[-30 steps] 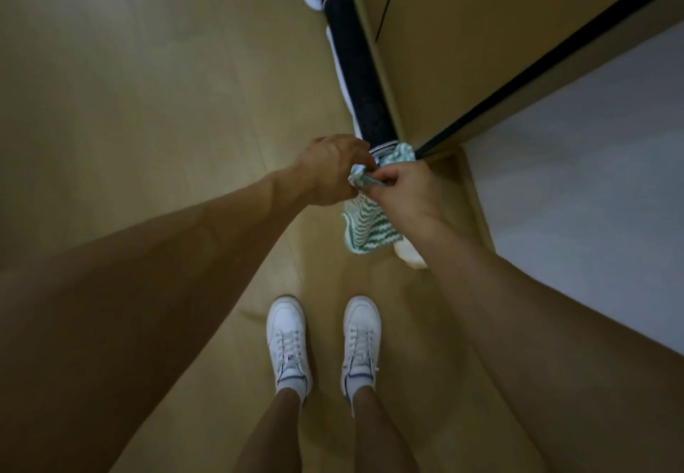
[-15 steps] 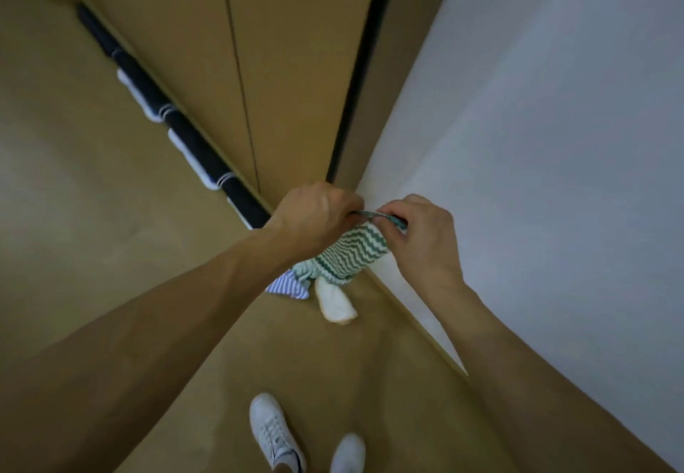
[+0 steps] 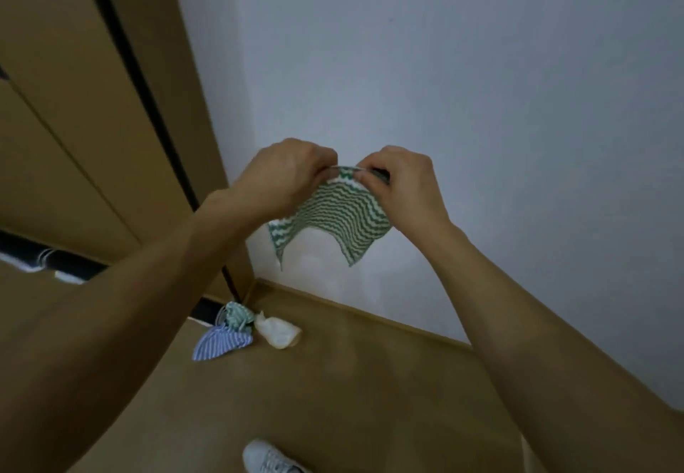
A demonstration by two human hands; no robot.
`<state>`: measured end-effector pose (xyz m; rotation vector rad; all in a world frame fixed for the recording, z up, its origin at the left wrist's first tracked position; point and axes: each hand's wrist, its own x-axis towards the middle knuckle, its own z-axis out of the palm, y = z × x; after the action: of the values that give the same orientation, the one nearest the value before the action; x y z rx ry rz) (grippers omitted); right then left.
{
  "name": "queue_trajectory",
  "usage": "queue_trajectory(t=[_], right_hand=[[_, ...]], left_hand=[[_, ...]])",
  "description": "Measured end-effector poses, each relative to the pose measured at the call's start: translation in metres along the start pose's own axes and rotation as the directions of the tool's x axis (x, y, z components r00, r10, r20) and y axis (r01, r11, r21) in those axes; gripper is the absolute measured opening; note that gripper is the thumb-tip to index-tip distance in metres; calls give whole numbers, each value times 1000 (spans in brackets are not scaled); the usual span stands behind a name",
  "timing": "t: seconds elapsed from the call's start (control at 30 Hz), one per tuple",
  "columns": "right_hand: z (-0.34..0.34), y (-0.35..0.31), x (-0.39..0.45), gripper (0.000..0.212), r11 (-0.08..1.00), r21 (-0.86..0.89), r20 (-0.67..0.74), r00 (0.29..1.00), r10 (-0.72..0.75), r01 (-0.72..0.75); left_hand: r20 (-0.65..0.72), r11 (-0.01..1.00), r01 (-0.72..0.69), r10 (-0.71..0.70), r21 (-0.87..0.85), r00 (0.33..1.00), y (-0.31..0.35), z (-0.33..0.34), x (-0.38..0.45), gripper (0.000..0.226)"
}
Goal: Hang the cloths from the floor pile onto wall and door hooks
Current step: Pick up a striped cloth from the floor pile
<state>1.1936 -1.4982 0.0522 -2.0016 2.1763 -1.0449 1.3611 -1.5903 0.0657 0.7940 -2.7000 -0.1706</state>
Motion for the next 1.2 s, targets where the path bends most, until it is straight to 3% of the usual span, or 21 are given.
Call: queue_trajectory(t=[0.3,0.53,0.9,1.2], right_hand=[[-168,39,-128,10,973,-14,-164,961,224,-229],[-273,57,-207,14,926,19,-302,881,365,-377],[-379,73,-255,10,811,13,-592,649,478,-585],[-394,78,-306,11,656,5,-708,460,535,-755]], left_hand=[[-67,937,-301,293,-177,954,186,-5,28,26],[-154,766,-526,507,-369,848,312,-5,59,26],[-250,484,-734,726,-477,641,440,-13,132,22],[-210,282,-791,866,-544,453,516,17,151,27]])
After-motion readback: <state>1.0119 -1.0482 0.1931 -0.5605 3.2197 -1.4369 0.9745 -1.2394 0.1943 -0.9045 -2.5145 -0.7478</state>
